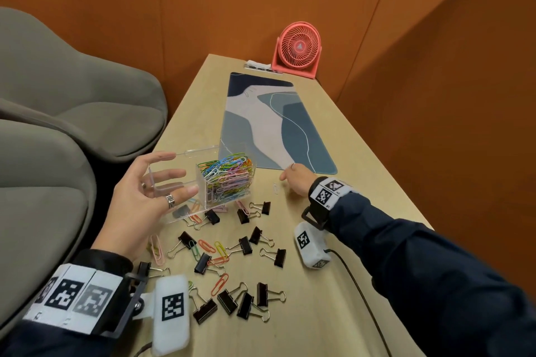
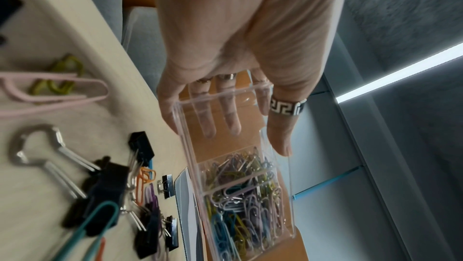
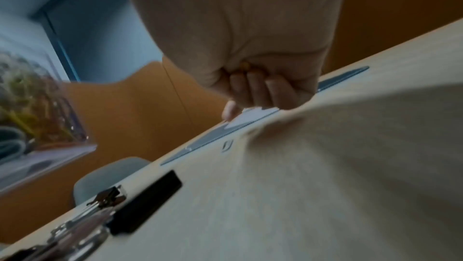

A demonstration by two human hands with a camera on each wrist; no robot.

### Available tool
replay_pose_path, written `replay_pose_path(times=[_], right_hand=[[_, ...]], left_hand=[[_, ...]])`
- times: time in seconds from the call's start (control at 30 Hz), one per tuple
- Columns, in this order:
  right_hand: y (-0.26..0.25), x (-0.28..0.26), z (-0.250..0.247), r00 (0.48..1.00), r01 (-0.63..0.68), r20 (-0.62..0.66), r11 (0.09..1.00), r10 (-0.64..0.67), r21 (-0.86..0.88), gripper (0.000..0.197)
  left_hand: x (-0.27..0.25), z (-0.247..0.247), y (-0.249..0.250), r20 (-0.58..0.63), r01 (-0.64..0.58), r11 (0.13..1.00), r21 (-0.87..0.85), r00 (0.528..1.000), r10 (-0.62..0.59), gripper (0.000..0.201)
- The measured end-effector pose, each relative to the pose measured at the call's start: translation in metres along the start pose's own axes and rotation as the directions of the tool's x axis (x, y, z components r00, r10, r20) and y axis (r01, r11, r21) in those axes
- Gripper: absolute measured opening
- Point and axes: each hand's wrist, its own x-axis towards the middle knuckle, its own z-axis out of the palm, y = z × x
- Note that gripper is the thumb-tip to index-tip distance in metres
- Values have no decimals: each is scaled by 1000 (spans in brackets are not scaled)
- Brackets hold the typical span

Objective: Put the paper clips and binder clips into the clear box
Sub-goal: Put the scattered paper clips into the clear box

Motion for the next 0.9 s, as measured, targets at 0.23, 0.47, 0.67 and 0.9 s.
replay_pose_path(times=[0.23, 0.47, 0.67, 0.9], right_hand=[[4, 23, 9, 999, 3, 36, 912, 13, -410, 40], [1, 12, 6, 992, 78, 122, 851, -16, -520, 32], [-25, -22, -9, 924, 367, 20, 872, -381, -324, 15], [-81, -71, -20, 637, 726, 85, 560, -766, -399, 12]], left_hand=[[1, -1, -2, 6, 15, 1000, 1, 1000, -15, 58], [1, -1, 0, 16, -3, 1000, 19, 1000, 3, 59], [2, -1, 0, 29, 6, 1000, 0, 1000, -6, 60], [-1, 2, 0, 57, 1, 1000, -7, 998, -1, 60]])
